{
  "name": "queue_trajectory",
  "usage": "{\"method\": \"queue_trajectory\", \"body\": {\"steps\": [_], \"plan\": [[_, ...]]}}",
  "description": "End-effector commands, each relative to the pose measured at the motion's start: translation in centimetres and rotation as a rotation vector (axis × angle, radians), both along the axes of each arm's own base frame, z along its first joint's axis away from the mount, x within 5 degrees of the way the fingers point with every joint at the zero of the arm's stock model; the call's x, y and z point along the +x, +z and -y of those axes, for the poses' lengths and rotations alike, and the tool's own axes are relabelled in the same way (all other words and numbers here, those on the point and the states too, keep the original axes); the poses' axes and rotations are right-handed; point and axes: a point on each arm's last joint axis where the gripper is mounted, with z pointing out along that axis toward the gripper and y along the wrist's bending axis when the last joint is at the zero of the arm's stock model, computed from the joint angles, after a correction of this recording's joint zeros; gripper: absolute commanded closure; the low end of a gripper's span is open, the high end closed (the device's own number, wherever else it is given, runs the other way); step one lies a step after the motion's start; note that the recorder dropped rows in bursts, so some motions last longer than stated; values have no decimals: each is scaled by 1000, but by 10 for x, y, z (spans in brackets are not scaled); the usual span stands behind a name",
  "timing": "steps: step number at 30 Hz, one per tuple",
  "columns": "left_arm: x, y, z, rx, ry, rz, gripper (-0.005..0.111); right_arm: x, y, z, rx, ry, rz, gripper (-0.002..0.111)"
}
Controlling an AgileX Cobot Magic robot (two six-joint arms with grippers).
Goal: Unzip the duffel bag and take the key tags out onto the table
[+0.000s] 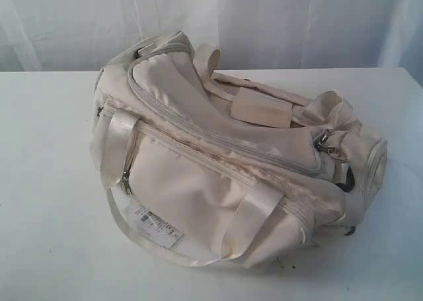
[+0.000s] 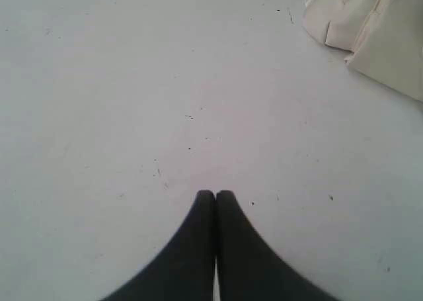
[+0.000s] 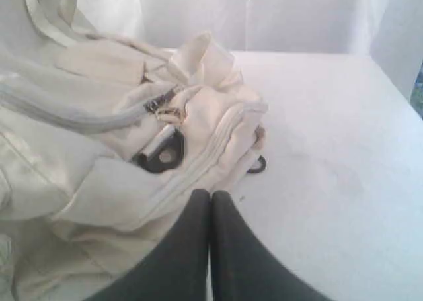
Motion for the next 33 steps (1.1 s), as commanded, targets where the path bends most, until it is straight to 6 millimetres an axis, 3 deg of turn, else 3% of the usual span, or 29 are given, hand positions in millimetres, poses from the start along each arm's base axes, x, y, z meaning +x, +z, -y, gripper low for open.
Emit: {"method": "queue_trajectory", "body": {"steps": [1,9,14,19,28,33], "plan": [[0,-1,0,-14,4,-1,107,1,15,-1,40,7,168,108],[0,-1,2,-14,-35,-1,107,-4,48,1,137,5,527,108],[0,-1,3,-14,-56,-1,107,-8,59,2,177,6,647,108],[0,-1,3,-8,-58,-1,107,-16,72,4,330,32,784,108],[0,-1,3,-8,-58,-1,107,-17,73,5,464,52,756,108],[3,6,2,92,-79,92,107,-13,69,7,533,32,687,108]]}}
